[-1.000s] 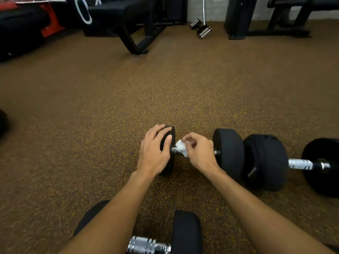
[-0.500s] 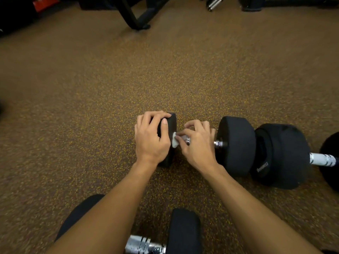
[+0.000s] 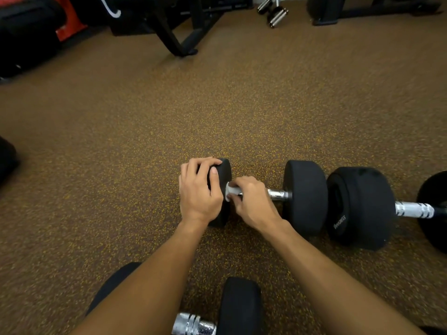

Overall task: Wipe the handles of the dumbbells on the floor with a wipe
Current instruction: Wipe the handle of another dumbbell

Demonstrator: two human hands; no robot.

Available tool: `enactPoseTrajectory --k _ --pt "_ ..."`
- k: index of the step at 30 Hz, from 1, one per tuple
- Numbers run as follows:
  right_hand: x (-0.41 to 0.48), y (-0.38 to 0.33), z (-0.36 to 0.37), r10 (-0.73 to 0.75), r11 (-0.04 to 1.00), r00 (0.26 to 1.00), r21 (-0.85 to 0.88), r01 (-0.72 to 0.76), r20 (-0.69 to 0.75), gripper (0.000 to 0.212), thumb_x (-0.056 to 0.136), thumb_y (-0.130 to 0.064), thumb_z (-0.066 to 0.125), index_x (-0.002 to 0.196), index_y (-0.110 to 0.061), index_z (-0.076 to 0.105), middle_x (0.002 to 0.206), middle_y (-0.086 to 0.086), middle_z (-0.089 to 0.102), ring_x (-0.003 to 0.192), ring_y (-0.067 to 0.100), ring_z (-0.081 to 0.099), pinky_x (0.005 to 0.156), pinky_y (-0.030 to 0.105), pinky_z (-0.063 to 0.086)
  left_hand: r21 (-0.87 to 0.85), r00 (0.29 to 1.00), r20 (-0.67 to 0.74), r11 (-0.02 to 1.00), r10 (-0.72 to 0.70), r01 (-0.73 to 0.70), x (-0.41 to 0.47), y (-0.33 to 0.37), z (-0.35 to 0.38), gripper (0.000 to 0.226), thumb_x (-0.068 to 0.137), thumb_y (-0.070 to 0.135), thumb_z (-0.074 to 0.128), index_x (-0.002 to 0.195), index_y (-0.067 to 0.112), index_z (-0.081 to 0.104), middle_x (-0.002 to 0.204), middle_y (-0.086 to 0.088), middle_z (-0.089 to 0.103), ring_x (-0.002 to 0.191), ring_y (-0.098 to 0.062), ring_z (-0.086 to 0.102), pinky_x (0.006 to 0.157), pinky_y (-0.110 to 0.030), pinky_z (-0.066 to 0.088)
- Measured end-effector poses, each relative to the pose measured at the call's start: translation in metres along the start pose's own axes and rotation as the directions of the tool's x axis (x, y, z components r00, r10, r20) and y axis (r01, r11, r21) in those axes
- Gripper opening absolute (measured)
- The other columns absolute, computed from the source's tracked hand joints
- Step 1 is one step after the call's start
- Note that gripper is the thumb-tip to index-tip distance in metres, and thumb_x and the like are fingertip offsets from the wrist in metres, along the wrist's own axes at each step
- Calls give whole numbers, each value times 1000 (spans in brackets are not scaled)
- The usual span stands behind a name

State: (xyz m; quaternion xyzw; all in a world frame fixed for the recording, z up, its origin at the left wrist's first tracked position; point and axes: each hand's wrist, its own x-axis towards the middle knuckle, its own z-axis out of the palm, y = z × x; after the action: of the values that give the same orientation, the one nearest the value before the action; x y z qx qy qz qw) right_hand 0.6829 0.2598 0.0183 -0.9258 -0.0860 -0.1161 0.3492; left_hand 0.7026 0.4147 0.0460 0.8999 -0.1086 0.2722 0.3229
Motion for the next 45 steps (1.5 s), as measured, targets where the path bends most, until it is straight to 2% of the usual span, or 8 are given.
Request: enactPoseTrajectory --k 7,10,23,28,32,38,41,45 --pt "-15 0 11 -55 997 988 50 63 -145 21 97 -13 72 116 -7 78 115 5 75 109 21 64 102 36 51 -13 1000 -17 1000 17 -18 0 -4 2 26 104 25 49 116 24 71 119 5 65 109 -23 58 94 -43 46" --pt "-8 -4 9 -38 996 984 77 52 -175 10 96 -12 72 102 -10 80 103 3 77 98 20 67 95 39 54 -10 999 -24 1000 25 -26 -1 -3 2 26 104 24 49 117 23 72 120 4 65 110 -24 58 95 -44 46" --pt "3 -12 7 91 994 986 73 -81 -142 9 98 -18 69 96 -14 77 92 1 75 85 19 65 81 36 54 -3 1000 -22 1000 11 -11 -2 -2 1 26 103 24 51 117 23 72 120 3 64 112 -23 56 95 -46 47" --pt "-12 -5 13 -106 993 983 -60 97 -153 3 92 -12 71 94 -13 73 93 1 72 91 24 62 104 41 47 -17 999 -34 1000 22 -23 -1 -3 3 27 103 24 50 117 22 73 120 2 66 112 -26 58 96 -47 47" --pt "-1 -8 13 -14 1000 975 -12 11 -222 6 88 -11 74 83 -10 71 81 5 70 80 28 62 81 40 48 -9 1000 -25 1000 10 -10 -1 -2 2 27 103 26 49 117 23 72 121 3 65 112 -25 57 96 -47 48" --pt "-13 9 13 -153 988 971 -34 149 -183 8 92 -10 77 100 -13 75 100 -1 74 98 19 65 114 41 42 -13 1000 -30 1000 6 -6 -2 -2 1 27 103 25 50 117 24 73 120 4 65 112 -23 56 95 -46 48" --pt "-17 11 9 -86 995 958 22 96 -275 8 91 -8 78 98 -11 75 96 1 73 93 17 63 105 42 48 -14 999 -32 1000 7 -8 -3 -1 1 26 103 24 51 118 23 73 121 4 65 112 -22 55 95 -43 47" --pt "-12 2 13 -66 998 973 2 68 -219 18 93 -9 75 111 -9 76 104 3 74 99 22 63 95 41 52 -9 1000 -26 1000 4 -4 -2 -1 1 26 103 24 51 118 24 72 121 5 65 112 -22 56 96 -45 47"
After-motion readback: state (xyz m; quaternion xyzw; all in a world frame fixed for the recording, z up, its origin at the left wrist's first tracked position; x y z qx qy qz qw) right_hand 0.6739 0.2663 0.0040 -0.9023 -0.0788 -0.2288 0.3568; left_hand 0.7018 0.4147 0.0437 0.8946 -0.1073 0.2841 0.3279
